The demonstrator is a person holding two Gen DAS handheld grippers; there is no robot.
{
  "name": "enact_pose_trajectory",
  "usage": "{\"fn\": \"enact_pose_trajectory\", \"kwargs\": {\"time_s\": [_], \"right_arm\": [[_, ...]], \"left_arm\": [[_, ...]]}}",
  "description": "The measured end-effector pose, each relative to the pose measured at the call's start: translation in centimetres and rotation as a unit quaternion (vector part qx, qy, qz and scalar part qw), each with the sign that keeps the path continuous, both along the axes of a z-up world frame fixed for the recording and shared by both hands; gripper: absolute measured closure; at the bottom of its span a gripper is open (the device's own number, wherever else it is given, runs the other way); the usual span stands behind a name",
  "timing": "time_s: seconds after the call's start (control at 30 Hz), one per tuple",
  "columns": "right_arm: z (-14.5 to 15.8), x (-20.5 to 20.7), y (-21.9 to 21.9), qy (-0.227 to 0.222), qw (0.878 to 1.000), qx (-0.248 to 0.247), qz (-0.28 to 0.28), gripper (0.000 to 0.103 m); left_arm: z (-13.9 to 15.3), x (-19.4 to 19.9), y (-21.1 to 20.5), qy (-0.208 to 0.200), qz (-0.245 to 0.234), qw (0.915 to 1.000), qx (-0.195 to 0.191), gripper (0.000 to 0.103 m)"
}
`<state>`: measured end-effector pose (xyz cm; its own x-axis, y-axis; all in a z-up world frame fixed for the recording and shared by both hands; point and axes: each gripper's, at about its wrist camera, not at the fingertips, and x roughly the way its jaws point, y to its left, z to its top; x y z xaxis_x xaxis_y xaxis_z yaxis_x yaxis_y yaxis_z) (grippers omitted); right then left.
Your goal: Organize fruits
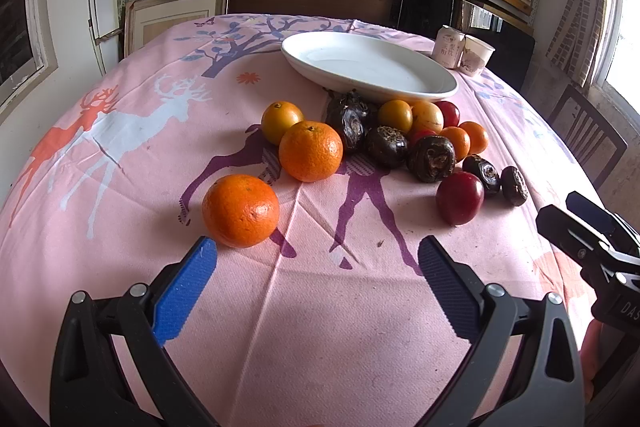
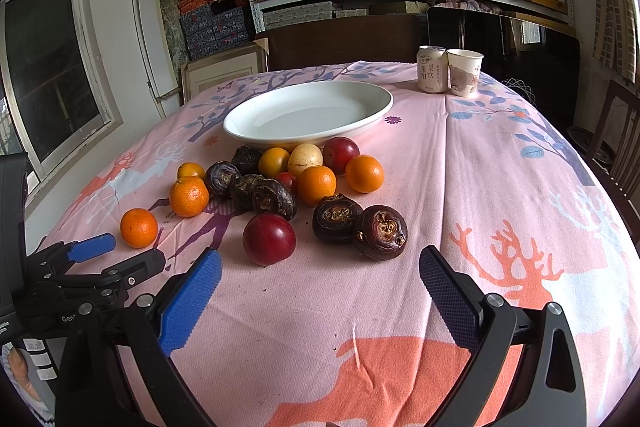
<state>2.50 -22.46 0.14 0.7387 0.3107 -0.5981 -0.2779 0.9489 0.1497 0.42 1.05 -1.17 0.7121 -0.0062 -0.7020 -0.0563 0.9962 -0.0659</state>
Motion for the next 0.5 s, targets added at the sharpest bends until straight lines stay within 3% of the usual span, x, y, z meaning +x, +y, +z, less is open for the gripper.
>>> {"fn": "enact_pose_trajectory", "kwargs": {"time_s": [0.2,0.33,0.4,0.5], "right_arm": [[0.1,0.1,-0.1,0.007,1.000,-0.001,0.001,0.004],[-1.1,1.2,0.1,0.047,0.999,-0.004,0.007,0.004],[-1.5,1.7,0.1,0.075,0.997,-0.003,0.008,0.004],[-2.8,2.7,-0.6,0.132,0.991,0.001,0.011,0.004]], "left_arm": [[-0.5,0.3,-0.1,0.021,-0.005,0.9997,-0.008,0.004],[-1.9,1.6,0.5,0.084,-0.024,0.9951,-0.046,0.004],[-1.8,1.6,0.4,0.083,-0.030,0.9957,-0.028,0.004],[-2.4,1.9,-0.6,0.109,-0.054,0.9921,0.031,0.004]]}}
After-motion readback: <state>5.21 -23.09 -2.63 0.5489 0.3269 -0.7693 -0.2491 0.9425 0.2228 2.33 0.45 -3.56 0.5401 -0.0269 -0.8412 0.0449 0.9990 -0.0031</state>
